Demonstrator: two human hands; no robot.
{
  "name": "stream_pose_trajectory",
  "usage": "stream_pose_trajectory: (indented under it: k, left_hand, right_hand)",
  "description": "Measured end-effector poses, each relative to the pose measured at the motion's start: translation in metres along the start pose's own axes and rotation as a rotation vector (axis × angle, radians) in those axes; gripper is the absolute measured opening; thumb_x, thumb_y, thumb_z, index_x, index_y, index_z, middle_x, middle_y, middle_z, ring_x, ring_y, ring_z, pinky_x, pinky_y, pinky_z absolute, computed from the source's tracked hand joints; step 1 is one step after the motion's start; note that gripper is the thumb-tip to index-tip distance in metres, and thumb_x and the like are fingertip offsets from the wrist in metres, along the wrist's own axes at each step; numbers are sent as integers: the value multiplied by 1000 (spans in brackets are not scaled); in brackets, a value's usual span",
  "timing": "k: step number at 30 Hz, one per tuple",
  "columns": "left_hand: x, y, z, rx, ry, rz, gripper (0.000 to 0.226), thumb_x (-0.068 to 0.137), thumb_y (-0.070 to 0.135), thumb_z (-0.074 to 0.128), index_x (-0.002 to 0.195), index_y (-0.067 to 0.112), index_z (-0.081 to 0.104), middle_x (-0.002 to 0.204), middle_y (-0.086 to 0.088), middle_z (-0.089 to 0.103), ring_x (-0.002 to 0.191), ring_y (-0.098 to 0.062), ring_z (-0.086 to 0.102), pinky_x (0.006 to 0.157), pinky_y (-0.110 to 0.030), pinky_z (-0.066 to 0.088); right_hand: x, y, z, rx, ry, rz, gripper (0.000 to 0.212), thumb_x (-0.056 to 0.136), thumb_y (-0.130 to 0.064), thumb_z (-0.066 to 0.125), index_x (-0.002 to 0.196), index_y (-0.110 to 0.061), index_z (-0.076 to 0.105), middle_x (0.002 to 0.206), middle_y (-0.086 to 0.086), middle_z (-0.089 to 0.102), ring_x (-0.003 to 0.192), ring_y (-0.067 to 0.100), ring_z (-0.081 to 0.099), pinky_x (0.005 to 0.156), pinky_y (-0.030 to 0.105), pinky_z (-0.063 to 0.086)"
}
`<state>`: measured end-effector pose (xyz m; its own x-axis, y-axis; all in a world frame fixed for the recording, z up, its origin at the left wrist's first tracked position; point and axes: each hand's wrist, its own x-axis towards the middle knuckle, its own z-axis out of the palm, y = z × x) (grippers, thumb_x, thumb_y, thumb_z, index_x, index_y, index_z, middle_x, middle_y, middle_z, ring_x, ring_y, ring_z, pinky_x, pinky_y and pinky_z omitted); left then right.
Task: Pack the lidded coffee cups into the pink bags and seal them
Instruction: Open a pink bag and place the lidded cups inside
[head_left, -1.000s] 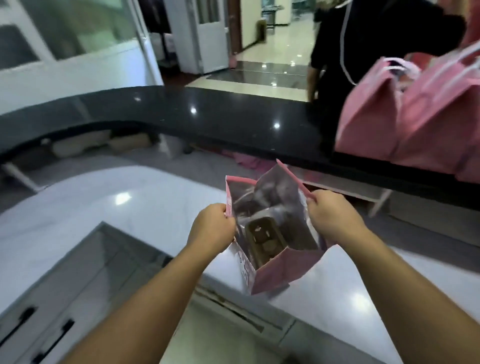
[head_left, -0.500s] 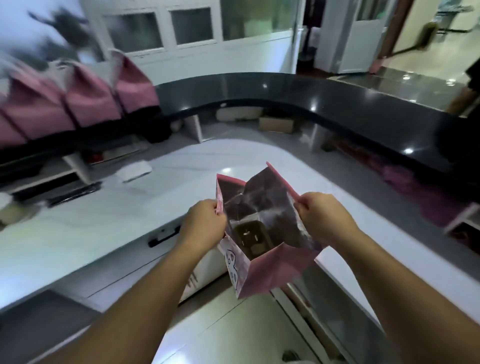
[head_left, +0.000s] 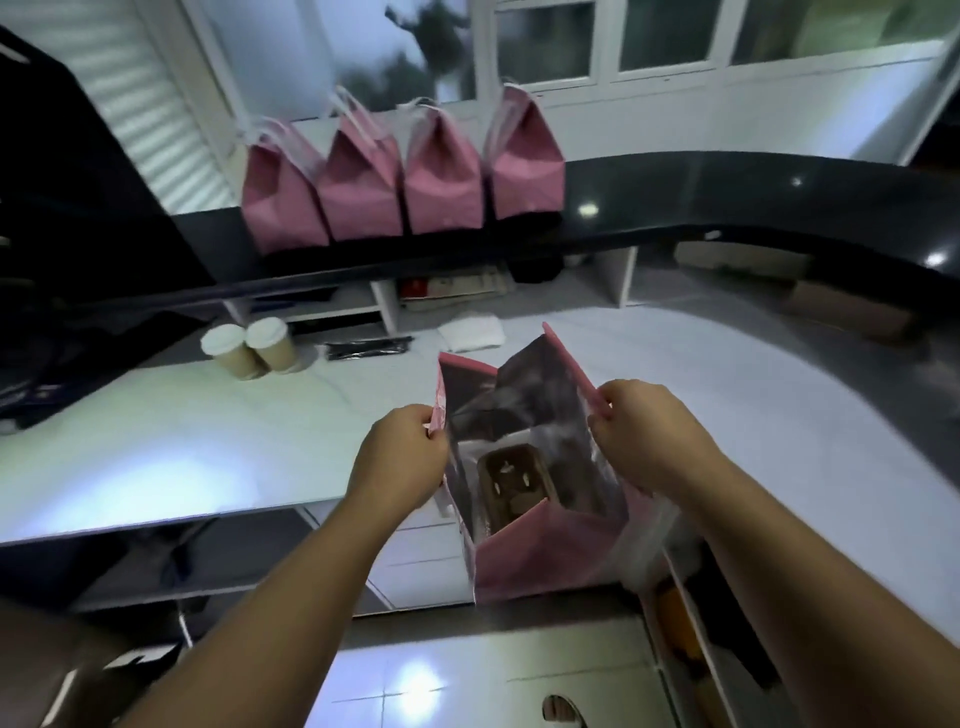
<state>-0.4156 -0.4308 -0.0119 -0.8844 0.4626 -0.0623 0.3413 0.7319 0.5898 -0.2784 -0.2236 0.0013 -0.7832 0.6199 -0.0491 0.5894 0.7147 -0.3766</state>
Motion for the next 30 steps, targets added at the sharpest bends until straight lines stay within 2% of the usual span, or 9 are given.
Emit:
stream_pose_trajectory:
  k: [3, 7, 11, 14, 17, 21, 27, 30]
  left_hand:
    - [30, -11, -13, -11, 44, -67, 22, 97, 18, 53, 88, 24, 72, 72, 2, 72, 62, -19, 68, 54, -29, 50]
    - [65, -26, -25, 8, 109, -126, 21, 98, 24, 54, 85, 25, 71, 67, 5, 69, 58, -16, 64, 50, -24, 38]
    - [97, -46, -42, 30, 150, -166, 22, 96, 26, 53, 80, 25, 68, 63, 6, 68, 55, -17, 63, 47, -23, 36]
    - [126, -64, -56, 59, 162, -178, 23, 97, 27, 51, 82, 26, 69, 66, 7, 68, 55, -15, 63, 46, -24, 37]
    - [158, -89, -69, 75, 153, -178, 23, 99, 28, 51, 85, 27, 69, 69, 7, 69, 56, -15, 64, 46, -24, 38]
    - [204, -123, -81, 76, 136, -129, 23, 96, 25, 51, 79, 26, 67, 65, 8, 66, 58, -14, 62, 48, -26, 36]
    - [266, -163, -103, 85, 68, -41, 21, 98, 26, 52, 83, 27, 66, 69, 8, 65, 60, -12, 59, 47, -24, 31]
    - [290, -180, -113, 97, 20, -4, 22, 98, 24, 52, 79, 27, 64, 62, 9, 60, 53, -10, 54, 45, -22, 28]
  right_hand:
    - [43, -22, 8, 26, -35, -77, 18, 91, -15, 51, 82, -18, 66, 73, 1, 66, 64, 22, 63, 53, 34, 53]
    - [90, -53, 20, 64, -91, -146, 19, 92, -22, 51, 78, -22, 63, 72, -3, 64, 63, 19, 62, 48, 29, 45]
    - [126, -87, 30, 97, -128, -203, 19, 92, -24, 49, 81, -19, 64, 73, -1, 65, 63, 21, 63, 52, 32, 51]
    - [151, -114, 40, 130, -159, -227, 17, 93, -24, 52, 86, -20, 66, 74, -2, 67, 63, 19, 64, 47, 26, 44]
    - [176, -140, 53, 141, -172, -206, 16, 95, -27, 52, 83, -26, 62, 72, -7, 65, 59, 14, 64, 42, 23, 40]
    - [207, -177, 74, 135, -159, -165, 19, 96, -28, 52, 78, -29, 58, 70, -9, 63, 57, 12, 63, 41, 21, 38]
    - [239, -224, 94, 139, -142, -73, 16, 89, -24, 52, 77, -26, 62, 65, -8, 65, 55, 12, 62, 41, 23, 37]
    - [252, -238, 105, 131, -145, -14, 15, 89, -21, 52, 83, -20, 66, 69, -4, 65, 58, 15, 62, 45, 26, 41]
